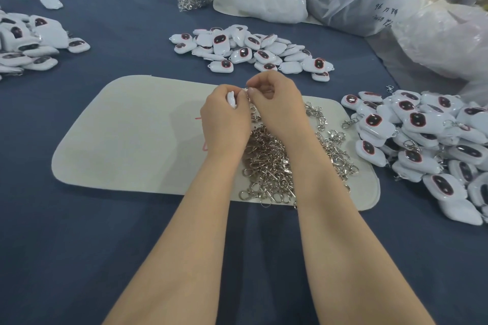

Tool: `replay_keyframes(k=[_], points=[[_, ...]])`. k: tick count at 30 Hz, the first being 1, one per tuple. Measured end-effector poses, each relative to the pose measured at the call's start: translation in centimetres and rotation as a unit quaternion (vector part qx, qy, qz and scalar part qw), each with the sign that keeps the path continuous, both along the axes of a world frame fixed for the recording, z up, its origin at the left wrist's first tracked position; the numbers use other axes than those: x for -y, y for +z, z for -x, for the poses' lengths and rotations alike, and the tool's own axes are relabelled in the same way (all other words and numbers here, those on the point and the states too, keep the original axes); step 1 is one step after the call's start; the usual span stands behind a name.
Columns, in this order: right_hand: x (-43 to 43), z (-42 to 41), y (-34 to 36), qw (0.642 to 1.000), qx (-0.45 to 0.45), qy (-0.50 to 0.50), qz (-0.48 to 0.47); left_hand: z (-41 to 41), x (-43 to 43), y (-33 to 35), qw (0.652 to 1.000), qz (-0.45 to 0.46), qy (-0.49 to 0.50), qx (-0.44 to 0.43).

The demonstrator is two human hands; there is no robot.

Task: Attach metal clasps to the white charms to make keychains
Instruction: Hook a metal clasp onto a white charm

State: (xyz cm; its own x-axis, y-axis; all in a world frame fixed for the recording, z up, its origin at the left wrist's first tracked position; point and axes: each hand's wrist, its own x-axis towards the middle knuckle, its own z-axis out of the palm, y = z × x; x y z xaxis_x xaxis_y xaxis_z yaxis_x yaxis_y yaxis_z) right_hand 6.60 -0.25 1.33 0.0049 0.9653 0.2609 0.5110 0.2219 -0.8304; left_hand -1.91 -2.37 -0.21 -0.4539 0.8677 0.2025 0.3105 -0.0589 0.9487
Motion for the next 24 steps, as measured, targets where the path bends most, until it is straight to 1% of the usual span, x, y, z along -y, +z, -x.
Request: replay_keyframes(k=[24], points=[[0.21,0.22,0.02,1.0,-0.019,-0.002,0.012,0.01,-0.02,-0.21,0.999,-0.027,0.019,-0.01]])
